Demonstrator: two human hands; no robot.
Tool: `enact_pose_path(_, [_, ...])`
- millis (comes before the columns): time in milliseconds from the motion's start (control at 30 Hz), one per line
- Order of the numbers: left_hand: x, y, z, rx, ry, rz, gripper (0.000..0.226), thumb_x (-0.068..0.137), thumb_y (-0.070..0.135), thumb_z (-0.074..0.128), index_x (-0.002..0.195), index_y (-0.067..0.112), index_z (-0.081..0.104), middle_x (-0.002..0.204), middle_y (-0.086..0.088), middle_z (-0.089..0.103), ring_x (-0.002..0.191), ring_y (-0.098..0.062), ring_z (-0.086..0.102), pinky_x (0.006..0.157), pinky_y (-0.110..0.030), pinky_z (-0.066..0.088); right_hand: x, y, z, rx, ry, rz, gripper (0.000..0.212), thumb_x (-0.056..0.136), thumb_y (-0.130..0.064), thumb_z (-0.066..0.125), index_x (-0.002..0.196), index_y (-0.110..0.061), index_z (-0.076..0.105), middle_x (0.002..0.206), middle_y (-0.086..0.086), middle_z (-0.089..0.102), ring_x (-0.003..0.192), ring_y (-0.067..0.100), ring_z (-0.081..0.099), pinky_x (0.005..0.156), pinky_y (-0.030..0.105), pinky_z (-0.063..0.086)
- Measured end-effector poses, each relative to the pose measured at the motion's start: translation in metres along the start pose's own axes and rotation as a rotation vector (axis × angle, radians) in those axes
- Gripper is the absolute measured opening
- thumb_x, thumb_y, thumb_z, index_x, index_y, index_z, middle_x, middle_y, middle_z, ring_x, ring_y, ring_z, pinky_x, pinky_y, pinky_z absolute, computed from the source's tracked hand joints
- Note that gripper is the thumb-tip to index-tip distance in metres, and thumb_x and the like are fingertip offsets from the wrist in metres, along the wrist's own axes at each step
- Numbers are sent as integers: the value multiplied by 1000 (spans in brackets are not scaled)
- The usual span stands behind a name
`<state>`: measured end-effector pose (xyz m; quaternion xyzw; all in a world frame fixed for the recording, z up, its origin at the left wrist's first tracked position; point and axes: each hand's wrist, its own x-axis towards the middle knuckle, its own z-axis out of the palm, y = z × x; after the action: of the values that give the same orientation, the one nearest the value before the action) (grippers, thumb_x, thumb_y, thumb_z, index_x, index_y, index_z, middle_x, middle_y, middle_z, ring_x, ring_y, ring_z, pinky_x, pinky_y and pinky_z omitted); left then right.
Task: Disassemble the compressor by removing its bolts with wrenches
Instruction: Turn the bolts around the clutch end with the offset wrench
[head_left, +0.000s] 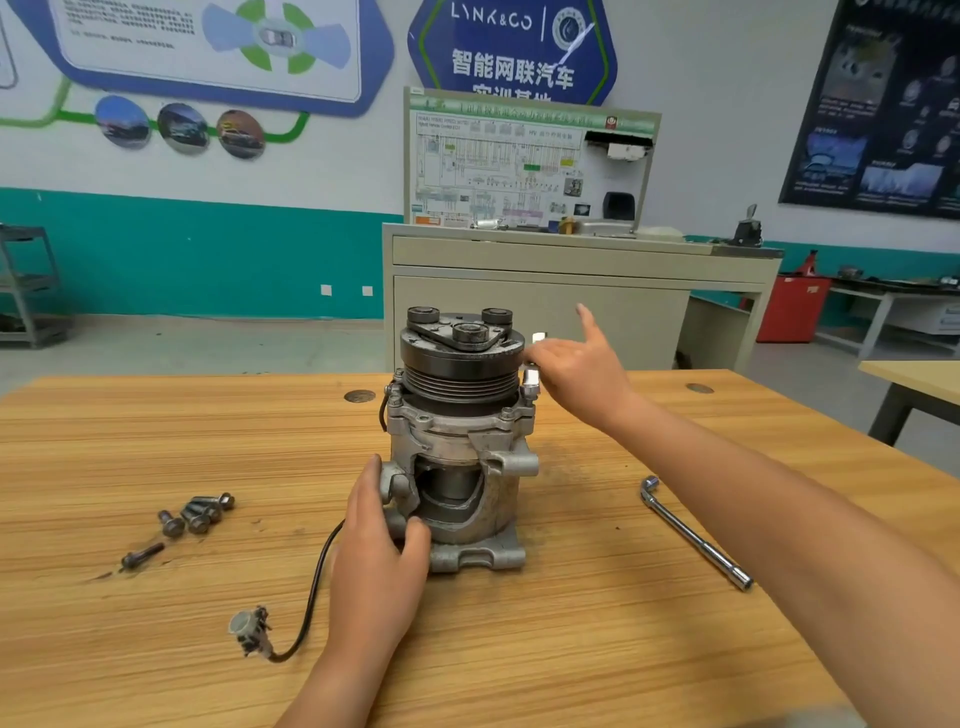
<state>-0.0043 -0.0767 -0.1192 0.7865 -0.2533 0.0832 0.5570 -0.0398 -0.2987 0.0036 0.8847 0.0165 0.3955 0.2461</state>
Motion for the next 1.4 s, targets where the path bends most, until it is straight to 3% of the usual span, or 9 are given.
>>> enact_pose_path(167, [-1,2,-4,6,-12,-3,71,89,12,53,149,25,18,152,9,26,136,-12,29,109,-35,31,2,3,2,181,-50,268,21,88,1,53,104,2,65,87,17,70,80,29,67,104,55,25])
enact_pose_path(267, [0,3,-3,3,-9,-9,70,89,12,53,149,23,19,152,6,26,137,-13,28,110,-36,29,-13,4,-29,296,30,406,34,95,-10,46,127,0,49,74,11,61,64,28,58,67,39,45])
enact_pose_path(367, [0,3,-2,0,-8,-14,69,90,12,53,149,22,19,153,6,26,138,-13,28,110,-35,28,-31,0,-67,247,-88,422,41,97,-16,40,138,-11,37,60,0,46,49,20,43,45,27,32])
enact_pose_path(500, [0,4,-2,-4,-4,-13,68,89,12,53,149,21,21,152,5,27,136,-15,32,106,-33,30,-47,-15,-95,-1,-468,350,43,95,-15,38,136,-24,31,62,-2,42,58,21,43,46,29,35])
enact_pose_path(767, [-2,6,-3,2,-14,-10,69,89,11,53,149,21,20,153,5,26,137,-15,30,107,-33,29,-34,-36,-101,-125,-618,299,31,87,0,39,114,-13,47,59,-3,30,60,20,38,41,26,18])
enact_pose_path(1000, [-2,6,-3,15,-12,-20,69,89,11,53,149,20,19,153,3,27,138,-15,29,111,-40,28,-1,-61,-119,-197,-779,200,17,87,-1,48,87,-18,43,61,-2,29,68,20,40,51,27,33])
enact_pose_path(1133, [-2,8,-3,13,-15,-26,69,89,11,53,149,19,19,153,3,26,138,-14,28,112,-39,26,-7,-53,-116,-212,-747,164,11,88,-8,47,96,-14,49,59,-3,30,48,15,29,39,24,23])
enact_pose_path(1267, [-3,9,-3,28,-22,-39,71,89,12,53,150,20,17,154,3,24,138,-17,29,110,-43,29,-18,-21,-105,-160,-702,118,40,91,-21,38,131,-18,38,59,-5,31,49,10,28,41,25,21])
enact_pose_path(1400, [-3,10,-3,46,-28,-51,71,89,13,53,149,22,16,153,3,25,136,-18,32,109,-47,30,-14,-8,-93,-214,-678,77,45,89,-5,40,132,-18,38,58,-3,32,47,13,28,39,25,20])
